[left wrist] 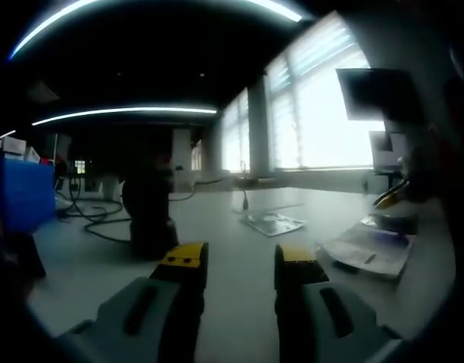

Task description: Clip sheet goods on table flip sheet goods clip sheet goods scan sheet goods put sheet goods back to table

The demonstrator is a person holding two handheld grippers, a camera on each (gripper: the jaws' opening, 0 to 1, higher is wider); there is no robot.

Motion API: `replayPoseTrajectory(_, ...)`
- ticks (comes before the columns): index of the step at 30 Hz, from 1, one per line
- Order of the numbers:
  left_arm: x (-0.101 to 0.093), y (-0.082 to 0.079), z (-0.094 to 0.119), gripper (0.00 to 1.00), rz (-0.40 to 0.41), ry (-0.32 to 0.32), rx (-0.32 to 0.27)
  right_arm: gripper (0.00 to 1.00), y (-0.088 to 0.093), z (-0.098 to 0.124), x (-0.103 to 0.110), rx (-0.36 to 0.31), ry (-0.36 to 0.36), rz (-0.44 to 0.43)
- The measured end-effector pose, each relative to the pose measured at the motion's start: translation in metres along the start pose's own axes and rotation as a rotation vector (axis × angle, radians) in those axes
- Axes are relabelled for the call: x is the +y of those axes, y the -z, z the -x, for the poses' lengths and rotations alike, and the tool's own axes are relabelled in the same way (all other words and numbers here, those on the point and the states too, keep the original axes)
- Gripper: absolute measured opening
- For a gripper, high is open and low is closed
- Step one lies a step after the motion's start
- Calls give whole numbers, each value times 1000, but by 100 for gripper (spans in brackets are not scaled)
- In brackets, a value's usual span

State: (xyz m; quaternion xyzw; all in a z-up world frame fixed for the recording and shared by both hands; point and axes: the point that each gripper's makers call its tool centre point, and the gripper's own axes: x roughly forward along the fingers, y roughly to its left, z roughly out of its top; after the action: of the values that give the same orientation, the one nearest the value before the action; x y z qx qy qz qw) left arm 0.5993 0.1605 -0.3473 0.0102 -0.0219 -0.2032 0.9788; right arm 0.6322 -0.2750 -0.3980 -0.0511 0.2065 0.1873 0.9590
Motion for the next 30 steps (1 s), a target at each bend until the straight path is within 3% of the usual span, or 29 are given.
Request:
replayPoseTrajectory(11, 0, 0, 0, 28, -2, 3, 0, 27, 9, -6, -5, 48, 0, 35)
replayPoseTrajectory(21, 0, 0, 0, 28, -2, 5, -2, 26, 16, -12, 4, 84, -37, 44)
replayPoseTrajectory(30, 0, 0, -1, 28, -5, 6, -1, 25, 21, -14, 4, 118, -41, 8)
